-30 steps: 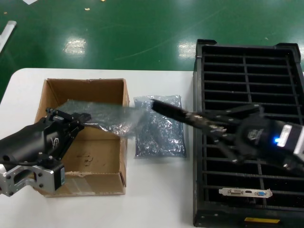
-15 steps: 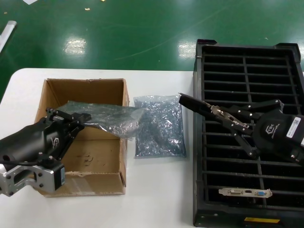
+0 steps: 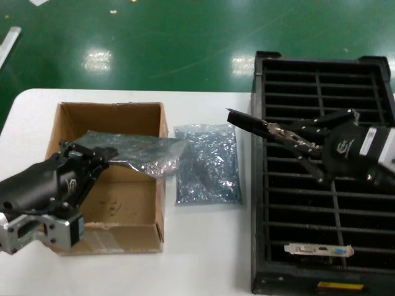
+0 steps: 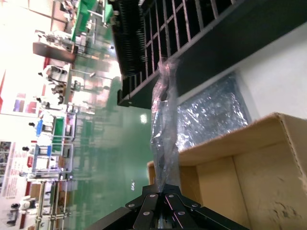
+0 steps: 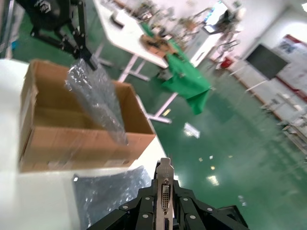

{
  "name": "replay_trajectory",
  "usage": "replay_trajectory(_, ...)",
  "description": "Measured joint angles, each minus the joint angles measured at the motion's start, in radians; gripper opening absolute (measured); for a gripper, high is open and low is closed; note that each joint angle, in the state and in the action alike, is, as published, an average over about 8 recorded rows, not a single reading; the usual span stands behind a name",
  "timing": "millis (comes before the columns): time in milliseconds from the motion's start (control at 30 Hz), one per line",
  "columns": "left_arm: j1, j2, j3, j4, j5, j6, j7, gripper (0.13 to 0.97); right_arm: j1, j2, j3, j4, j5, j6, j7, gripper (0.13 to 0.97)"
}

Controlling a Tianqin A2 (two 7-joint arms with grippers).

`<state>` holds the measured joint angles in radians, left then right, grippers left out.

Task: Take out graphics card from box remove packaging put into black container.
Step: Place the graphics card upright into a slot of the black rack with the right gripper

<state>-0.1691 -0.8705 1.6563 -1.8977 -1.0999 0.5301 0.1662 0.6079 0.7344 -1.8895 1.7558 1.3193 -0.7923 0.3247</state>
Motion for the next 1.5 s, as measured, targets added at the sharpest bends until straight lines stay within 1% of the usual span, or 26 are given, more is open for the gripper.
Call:
replay_trajectory(400, 0.000, 0.000, 0.000, 0.000, 0.000, 0.000, 0.000, 0.138, 0.342, -0.007, -0.141, -0.212, -0.021, -0.369, 0.036, 0.184)
replay_trajectory(600, 0.000, 0.000, 0.000, 0.000, 0.000, 0.000, 0.000, 0.138, 0.474, -0.022, -0.184, -0.292, -0.039, -0.492, 0.033, 0.184)
replay_trajectory(833, 0.000, 0.000, 0.000, 0.000, 0.000, 0.000, 0.000, 0.138, 0.595, -0.052, -0.229, -0.374, -0.061, -0.614, 0.044, 0.184)
replay_trajectory(967, 0.000, 0.000, 0.000, 0.000, 0.000, 0.000, 0.000, 0.138, 0.643, -0.077, -0.254, -0.432, -0.076, -0.659, 0.038, 0.184)
replay_trajectory(1100, 0.000, 0.000, 0.000, 0.000, 0.000, 0.000, 0.000, 0.138, 0.665, -0.092, -0.266, -0.465, -0.085, -0.675, 0.029, 0.184)
replay_trajectory(1500, 0.000, 0.000, 0.000, 0.000, 0.000, 0.000, 0.000, 0.138, 0.674, -0.100, -0.272, -0.468, -0.094, -0.674, 0.026, 0.184)
